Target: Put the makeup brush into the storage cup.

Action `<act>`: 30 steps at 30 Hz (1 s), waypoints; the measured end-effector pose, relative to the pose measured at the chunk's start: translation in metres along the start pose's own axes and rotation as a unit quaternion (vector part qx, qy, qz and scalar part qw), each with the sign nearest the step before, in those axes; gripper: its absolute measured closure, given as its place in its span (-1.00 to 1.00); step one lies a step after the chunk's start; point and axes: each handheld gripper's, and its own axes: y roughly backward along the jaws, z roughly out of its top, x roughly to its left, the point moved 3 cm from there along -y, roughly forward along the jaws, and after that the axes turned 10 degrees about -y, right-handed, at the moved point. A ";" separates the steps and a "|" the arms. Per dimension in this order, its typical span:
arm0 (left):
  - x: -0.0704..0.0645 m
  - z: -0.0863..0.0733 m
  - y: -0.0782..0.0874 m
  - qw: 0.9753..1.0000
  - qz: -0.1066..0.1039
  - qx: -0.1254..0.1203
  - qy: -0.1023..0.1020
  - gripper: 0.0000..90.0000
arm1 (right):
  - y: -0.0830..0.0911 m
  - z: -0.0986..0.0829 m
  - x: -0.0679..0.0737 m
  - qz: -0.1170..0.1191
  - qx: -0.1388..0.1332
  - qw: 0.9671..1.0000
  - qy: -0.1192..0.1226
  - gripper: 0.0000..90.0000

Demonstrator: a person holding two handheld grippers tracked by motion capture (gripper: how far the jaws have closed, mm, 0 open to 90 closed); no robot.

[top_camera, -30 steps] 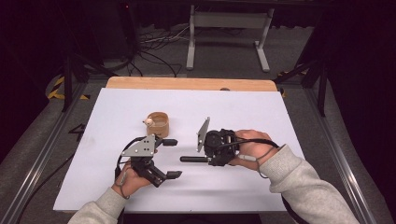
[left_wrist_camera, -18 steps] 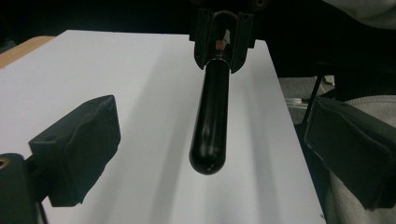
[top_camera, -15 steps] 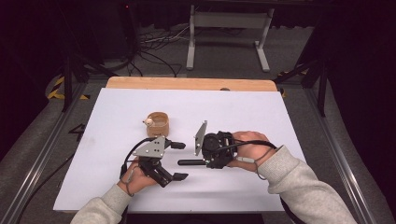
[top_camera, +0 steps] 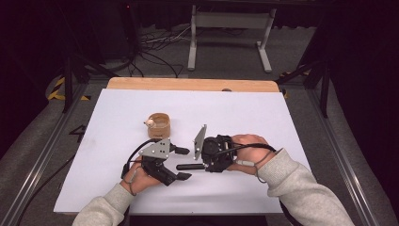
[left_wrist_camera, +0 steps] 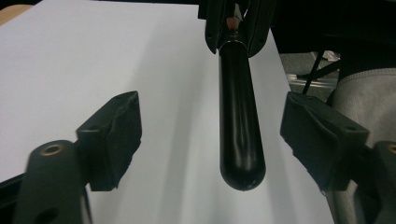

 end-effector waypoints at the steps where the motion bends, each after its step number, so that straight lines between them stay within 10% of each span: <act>1: 0.000 0.000 0.000 1.000 0.000 0.000 0.000 -0.47 | 0.000 0.000 0.000 0.000 0.000 1.000 0.000 0.59; 30: -0.007 -0.002 -0.005 0.999 -0.030 0.042 -0.018 0.39 | -0.012 0.002 -0.001 0.006 0.009 1.000 0.012 0.59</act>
